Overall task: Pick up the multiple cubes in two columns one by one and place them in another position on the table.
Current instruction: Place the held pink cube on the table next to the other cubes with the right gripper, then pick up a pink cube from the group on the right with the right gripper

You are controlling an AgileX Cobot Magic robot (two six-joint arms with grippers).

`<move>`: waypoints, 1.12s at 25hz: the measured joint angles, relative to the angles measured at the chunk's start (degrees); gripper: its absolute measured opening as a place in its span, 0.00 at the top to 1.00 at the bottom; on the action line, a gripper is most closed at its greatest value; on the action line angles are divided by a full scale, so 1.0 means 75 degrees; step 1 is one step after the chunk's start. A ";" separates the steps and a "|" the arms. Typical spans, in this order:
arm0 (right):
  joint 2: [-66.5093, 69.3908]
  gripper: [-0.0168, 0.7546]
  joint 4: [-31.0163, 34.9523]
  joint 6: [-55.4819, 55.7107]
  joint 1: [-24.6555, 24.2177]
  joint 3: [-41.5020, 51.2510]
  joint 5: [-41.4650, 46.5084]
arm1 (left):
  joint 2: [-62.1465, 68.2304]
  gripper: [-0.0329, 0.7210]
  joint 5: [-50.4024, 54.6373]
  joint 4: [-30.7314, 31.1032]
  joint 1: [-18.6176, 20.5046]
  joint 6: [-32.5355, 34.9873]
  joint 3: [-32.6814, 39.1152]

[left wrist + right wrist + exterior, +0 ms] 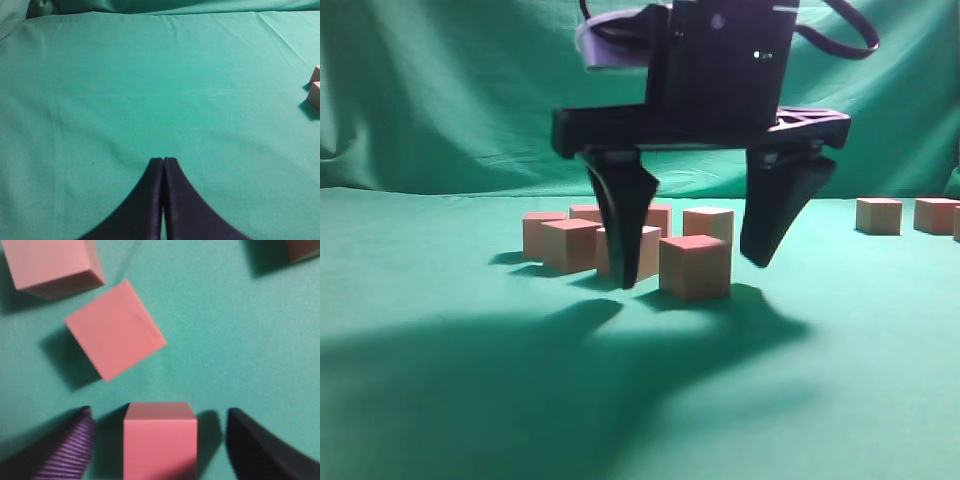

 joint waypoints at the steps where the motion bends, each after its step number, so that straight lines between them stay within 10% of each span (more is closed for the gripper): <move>1: -0.0064 0.18 0.0000 0.0000 0.0000 0.0000 0.0034 | 0.0000 0.96 0.0000 0.0000 0.0000 0.0000 0.0000; 8: -0.1041 0.17 0.0000 -0.0156 0.0000 -0.0276 0.0960 | 0.0000 0.96 0.0000 0.0000 0.0000 0.0000 0.0000; 12: -0.1732 0.38 -0.0162 -0.0236 0.0000 -0.0599 0.1839 | 0.0000 0.96 0.0000 0.0000 0.0000 0.0000 0.0000; 28: -0.3709 0.44 -0.3081 -0.0433 -0.0193 -0.1225 0.4332 | 0.0000 0.96 0.0000 0.0000 0.0000 0.0000 0.0000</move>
